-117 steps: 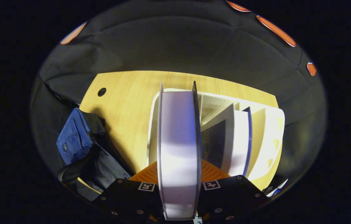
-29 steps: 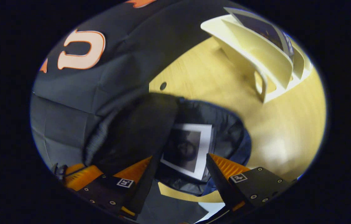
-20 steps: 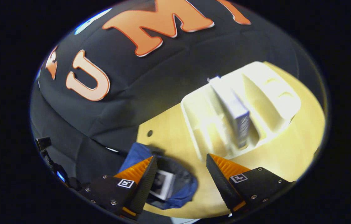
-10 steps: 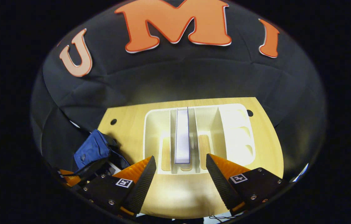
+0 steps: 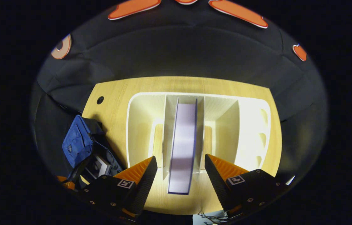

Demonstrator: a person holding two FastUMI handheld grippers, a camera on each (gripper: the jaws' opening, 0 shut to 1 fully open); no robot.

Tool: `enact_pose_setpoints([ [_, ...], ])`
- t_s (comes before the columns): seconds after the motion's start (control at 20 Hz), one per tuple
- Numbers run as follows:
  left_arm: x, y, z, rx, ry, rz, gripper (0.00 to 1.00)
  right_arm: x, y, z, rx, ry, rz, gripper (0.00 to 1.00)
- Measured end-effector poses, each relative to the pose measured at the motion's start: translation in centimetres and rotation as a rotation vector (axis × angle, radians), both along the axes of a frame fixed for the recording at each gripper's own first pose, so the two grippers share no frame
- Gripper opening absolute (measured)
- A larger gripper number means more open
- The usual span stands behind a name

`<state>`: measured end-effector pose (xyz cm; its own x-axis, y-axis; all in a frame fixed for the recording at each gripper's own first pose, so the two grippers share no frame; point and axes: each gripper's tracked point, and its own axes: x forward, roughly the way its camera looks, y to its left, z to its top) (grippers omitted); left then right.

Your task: Open the schoolbag, grab two books from the bookshelf and put them into the schoolbag.

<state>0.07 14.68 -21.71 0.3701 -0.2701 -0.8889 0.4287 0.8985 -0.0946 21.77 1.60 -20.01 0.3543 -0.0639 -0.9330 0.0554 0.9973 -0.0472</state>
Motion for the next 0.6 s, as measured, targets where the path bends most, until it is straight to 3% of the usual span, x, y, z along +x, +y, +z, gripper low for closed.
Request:
enact_pose_setpoints([
  [0.25,0.2,-0.1,-0.1,-0.006,0.001,0.005,0.01,1.3,-1.1,-2.2,-0.046,0.094,-0.015,0.77],
  [0.35,0.0,-0.2,-0.1,-0.011,0.004,0.009,0.01,1.3,-1.3,-3.2,-0.054,0.134,-0.027,0.55],
  [0.4,0.1,-0.2,-0.2,-0.013,0.005,0.01,0.01,1.3,-1.6,-3.5,-0.071,0.145,-0.029,0.58],
  [0.6,-0.1,-0.3,-0.3,-0.021,0.005,0.018,0.01,1.2,-1.4,-4.8,-0.093,0.176,-0.026,0.45],
])
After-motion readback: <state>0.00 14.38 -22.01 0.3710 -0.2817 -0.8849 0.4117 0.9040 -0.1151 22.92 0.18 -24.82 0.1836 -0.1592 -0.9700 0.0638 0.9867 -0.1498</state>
